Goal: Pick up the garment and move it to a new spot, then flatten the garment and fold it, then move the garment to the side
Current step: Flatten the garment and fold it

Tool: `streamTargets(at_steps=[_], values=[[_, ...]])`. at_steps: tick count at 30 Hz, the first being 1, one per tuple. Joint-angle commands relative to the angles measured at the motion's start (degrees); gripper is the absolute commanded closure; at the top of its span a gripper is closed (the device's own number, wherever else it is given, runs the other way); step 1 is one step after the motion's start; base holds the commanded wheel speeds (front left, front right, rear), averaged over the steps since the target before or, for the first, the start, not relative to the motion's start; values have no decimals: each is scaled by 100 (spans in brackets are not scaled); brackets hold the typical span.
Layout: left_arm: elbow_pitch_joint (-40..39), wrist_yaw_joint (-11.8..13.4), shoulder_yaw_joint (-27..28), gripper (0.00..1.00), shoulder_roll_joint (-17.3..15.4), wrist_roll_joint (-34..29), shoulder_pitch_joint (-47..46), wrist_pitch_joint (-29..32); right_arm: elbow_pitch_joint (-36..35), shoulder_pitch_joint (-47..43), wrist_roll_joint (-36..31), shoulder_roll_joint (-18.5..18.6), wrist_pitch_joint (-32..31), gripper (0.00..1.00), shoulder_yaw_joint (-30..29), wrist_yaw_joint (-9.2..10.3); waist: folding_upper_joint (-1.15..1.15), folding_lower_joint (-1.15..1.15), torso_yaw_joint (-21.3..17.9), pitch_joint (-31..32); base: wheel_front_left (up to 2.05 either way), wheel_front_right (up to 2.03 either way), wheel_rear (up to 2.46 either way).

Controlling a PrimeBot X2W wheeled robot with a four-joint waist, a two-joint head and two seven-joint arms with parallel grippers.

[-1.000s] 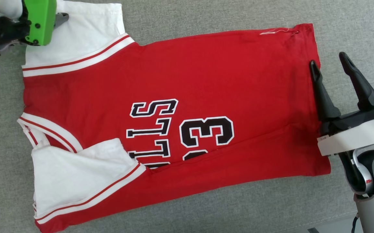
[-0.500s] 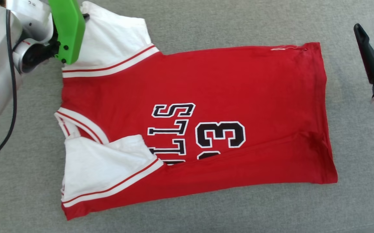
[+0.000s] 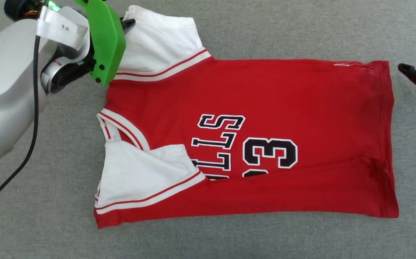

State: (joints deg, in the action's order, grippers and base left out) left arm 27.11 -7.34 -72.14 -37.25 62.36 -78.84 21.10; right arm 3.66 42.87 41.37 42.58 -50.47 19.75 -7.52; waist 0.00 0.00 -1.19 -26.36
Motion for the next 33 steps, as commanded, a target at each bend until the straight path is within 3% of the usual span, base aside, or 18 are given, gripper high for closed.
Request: streamTargets(at_steps=[1, 12, 18, 19, 20, 21, 33], values=[[-36, -14, -18, 100, 61, -75, -47, -63, 129, 134, -28, -24, -69, 0, 87, 3, 0, 0, 95, -108, 0, 0, 0], [-209, -14, -60, 100, 74, -208, -299, -219, 1281, 366, -261, -443, 205, 0, 779, 3, 0, 0, 269, -464, 0, 0, 0], [-178, -14, -79, 100, 73, -191, -308, -290, 1763, 259, -217, -456, 337, 0, 1358, 3, 0, 0, 288, -528, 0, 0, 0], [-166, -14, -82, 100, 66, -181, -296, -302, 1794, 255, -161, -440, 362, 26, 1423, 3, 0, 0, 278, -517, 0, 0, 0], [-156, -14, -84, 100, 58, -172, -284, -311, 1803, 270, -123, -418, 402, 71, 1468, 3, 0, 0, 269, -502, 0, 0, 0], [-143, -14, -87, 100, 44, -162, -267, -323, 1815, 297, -79, -390, 485, 100, 1494, 3, 0, 0, 257, -478, 0, 0, 0], [-188, -14, -108, 100, -137, -39, 244, -818, 1458, 273, 257, -107, 2084, 100, 1471, 3, 0, 0, 228, 337, 0, 0, 0]])
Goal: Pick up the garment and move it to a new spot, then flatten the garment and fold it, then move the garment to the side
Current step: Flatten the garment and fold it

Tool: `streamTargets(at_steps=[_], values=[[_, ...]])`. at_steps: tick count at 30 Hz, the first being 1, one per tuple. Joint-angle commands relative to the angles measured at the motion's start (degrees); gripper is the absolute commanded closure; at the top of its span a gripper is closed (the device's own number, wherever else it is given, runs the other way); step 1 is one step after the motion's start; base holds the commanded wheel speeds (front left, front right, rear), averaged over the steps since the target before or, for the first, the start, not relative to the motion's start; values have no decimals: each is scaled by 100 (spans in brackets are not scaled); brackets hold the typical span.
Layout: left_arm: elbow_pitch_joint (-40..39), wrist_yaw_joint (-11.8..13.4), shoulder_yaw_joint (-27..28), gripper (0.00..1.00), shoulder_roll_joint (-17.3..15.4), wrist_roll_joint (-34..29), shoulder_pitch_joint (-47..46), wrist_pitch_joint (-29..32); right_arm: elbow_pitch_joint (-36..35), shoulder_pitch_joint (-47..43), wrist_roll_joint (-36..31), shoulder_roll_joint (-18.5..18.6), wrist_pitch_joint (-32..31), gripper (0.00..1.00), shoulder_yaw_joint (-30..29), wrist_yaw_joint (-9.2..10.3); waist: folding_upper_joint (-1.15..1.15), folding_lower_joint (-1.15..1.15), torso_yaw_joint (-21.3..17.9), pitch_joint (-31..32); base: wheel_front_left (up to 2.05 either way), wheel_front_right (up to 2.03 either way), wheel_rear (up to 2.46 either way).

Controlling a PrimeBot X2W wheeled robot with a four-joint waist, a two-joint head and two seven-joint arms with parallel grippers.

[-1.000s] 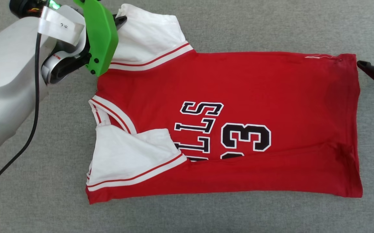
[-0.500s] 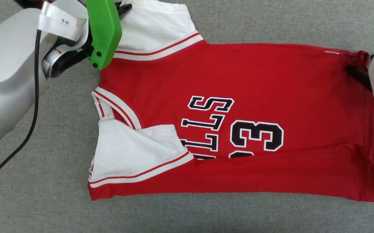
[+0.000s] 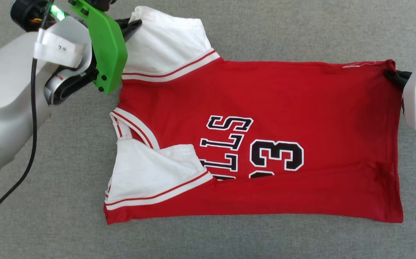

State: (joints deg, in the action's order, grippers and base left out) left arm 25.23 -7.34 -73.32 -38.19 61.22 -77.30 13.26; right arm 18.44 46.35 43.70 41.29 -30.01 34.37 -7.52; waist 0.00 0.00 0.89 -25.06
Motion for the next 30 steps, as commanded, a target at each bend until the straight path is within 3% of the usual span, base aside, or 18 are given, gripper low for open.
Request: streamTargets(at_steps=[1, 10, 23, 30], values=[[-35, -14, 8, 100, -70, 82, 155, -69, -58, -137, 54, 42, 129, 100, 0, 3, 0, 0, 32, 274, 0, 0, 0], [-489, 52, 2, 100, -388, 77, 1046, -394, -219, -939, 271, 152, 731, 100, -54, 3, 0, 0, 89, 836, 0, 0, 0], [-1345, 640, -1, 100, -869, 257, 2627, -757, -341, -2070, 580, 125, 1117, 100, -79, 3, 0, 0, 99, 1395, 0, 0, 0], [-1680, 917, -2, 100, -940, 397, 3412, -924, -452, -2769, 685, 132, 1242, 100, -206, 3, 0, 0, 145, 1624, 0, 0, 0]])
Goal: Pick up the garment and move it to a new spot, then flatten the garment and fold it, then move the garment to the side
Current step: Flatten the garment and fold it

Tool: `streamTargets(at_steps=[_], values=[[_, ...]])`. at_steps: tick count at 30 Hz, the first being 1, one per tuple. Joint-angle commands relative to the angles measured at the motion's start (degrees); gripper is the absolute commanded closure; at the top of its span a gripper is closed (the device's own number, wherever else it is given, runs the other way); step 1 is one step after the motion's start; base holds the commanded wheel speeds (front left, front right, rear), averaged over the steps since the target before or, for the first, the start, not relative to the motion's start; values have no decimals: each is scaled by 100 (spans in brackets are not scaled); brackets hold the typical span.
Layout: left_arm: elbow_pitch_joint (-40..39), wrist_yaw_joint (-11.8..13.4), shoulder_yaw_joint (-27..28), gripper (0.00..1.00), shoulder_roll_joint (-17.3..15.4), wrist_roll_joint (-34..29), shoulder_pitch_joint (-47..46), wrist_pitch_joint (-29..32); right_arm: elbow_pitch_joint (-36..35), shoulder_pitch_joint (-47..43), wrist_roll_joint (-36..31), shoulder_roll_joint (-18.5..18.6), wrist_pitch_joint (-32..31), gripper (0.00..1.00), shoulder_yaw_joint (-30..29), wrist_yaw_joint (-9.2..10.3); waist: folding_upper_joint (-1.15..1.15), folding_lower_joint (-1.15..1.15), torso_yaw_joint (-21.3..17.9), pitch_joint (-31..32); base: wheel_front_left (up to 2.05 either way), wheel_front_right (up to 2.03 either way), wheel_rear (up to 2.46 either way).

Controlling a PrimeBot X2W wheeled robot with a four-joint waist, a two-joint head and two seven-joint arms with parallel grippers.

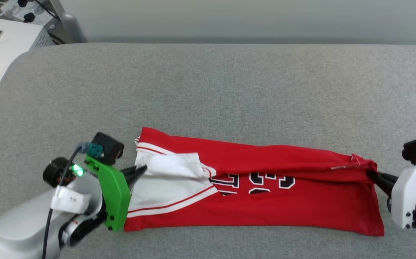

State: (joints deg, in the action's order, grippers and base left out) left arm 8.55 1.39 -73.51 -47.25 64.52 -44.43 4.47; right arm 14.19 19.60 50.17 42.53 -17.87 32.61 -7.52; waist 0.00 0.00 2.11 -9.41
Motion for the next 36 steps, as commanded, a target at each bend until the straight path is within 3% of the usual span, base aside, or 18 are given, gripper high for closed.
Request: streamTargets(at_steps=[1, 14, 15, 16, 17, 21, 29, 36], values=[[-35, 58, 17, 100, -30, 94, 220, -62, -43, -170, 48, 3, 25, 100, -46, 3, 0, 0, 25, 74, 0, 0, 0], [578, -22, 16, 100, 375, 114, 933, -295, 267, -735, -55, -329, -56, 100, -122, 3, 0, 0, 52, -94, 0, 0, 0], [636, -9, 30, 84, 408, 94, 940, -366, 277, -748, -61, -362, -34, 85, -130, 3, 0, 0, 52, -90, 0, 0, 0], [697, 21, 51, 0, 443, 62, 950, -471, 273, -757, -68, -400, 17, 33, -157, 3, 0, 0, 49, -71, 0, 0, 0], [732, 59, 69, 0, 465, 17, 958, -576, 254, -762, -90, -421, 72, 0, -177, 3, 0, 0, 45, -42, 0, 0, 0], [754, 345, 187, 0, 499, -151, 1095, -1131, 45, -881, -259, -405, 325, 0, -320, 3, 0, 0, 25, 150, 0, 0, 0], [334, 1307, 775, 0, 431, -390, 1561, -1902, -975, -1425, -538, -227, 447, 0, -1132, 3, 0, 0, 30, 424, 0, 0, 0], [-332, 2098, 2106, 0, 534, -1348, 2186, -1944, -1902, -1792, -862, -342, 65, 0, -2130, 3, 0, 0, 61, 461, 0, 0, 0]])
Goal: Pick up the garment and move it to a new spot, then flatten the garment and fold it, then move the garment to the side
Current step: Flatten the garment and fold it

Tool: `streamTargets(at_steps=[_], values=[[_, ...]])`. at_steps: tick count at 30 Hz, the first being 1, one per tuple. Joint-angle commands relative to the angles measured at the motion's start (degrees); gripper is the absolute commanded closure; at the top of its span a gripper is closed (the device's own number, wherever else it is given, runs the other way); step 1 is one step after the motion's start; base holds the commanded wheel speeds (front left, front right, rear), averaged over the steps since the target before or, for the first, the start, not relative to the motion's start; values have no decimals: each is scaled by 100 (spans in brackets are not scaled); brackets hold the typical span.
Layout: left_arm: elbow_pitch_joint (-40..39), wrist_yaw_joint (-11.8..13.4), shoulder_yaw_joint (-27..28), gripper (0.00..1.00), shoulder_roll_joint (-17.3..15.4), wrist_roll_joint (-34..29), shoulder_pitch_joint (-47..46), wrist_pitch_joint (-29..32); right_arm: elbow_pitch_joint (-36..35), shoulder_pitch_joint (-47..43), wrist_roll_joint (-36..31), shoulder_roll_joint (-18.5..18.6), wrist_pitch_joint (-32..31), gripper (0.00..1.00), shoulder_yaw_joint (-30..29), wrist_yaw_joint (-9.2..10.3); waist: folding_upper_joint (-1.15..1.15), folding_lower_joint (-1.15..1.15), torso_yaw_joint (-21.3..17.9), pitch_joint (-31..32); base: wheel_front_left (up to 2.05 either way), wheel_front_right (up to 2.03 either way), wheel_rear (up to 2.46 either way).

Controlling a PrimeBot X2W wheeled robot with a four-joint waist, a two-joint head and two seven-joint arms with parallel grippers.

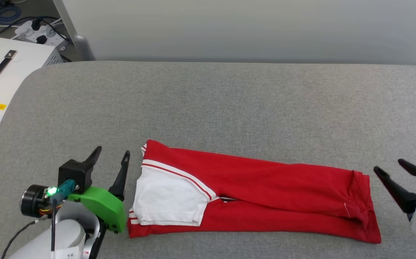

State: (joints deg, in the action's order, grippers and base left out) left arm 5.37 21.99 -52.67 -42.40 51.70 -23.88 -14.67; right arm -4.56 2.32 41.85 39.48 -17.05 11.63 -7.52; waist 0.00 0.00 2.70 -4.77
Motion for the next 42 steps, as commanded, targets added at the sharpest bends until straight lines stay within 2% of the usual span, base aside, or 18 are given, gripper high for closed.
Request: streamTargets(at_steps=[1, 6, 12, 18, 25, 32, 33, 42], values=[[-111, 136, 233, 0, 89, -270, 273, -30, -94, -83, -70, -66, -121, 0, -184, 3, 0, 0, 4, -9, 0, 0, 0], [-474, 432, 1191, 0, 376, -1054, 897, -31, -124, -112, -29, -164, -686, 0, -678, 3, 0, 0, 50, -67, 0, 0, 0], [-714, 386, 2118, 0, 844, -1905, 1465, -32, 239, 0, 236, -154, -1510, 0, -799, 3, 0, 0, 140, -251, 0, 0, 0], [-765, 137, 2832, 0, 1446, -2604, 1780, -32, 722, 253, 435, -299, -2016, 0, -592, 3, 0, 0, 275, -471, 0, 0, 0], [-665, -304, 3377, 0, 2021, -3170, 2001, -32, 1219, 538, 463, -446, -2085, 0, -254, 3, 0, 0, 473, -689, 0, 0, 0], [-459, -601, 3811, 0, 2526, -3594, 2066, -32, 1673, 576, 660, -589, -2066, 0, 169, 3, 0, 0, 591, -800, 0, 0, 0], [-348, -879, 4071, 0, 2855, -3886, 2094, -32, 1967, 588, 799, -731, -2004, 0, 518, 3, 0, 0, 598, -815, 0, 0, 0], [-227, -1225, 4480, 0, 3268, -4328, 2163, -32, 2273, 685, 1090, -891, -1795, 0, 1112, 3, 0, 0, 528, -774, 0, 0, 0]])
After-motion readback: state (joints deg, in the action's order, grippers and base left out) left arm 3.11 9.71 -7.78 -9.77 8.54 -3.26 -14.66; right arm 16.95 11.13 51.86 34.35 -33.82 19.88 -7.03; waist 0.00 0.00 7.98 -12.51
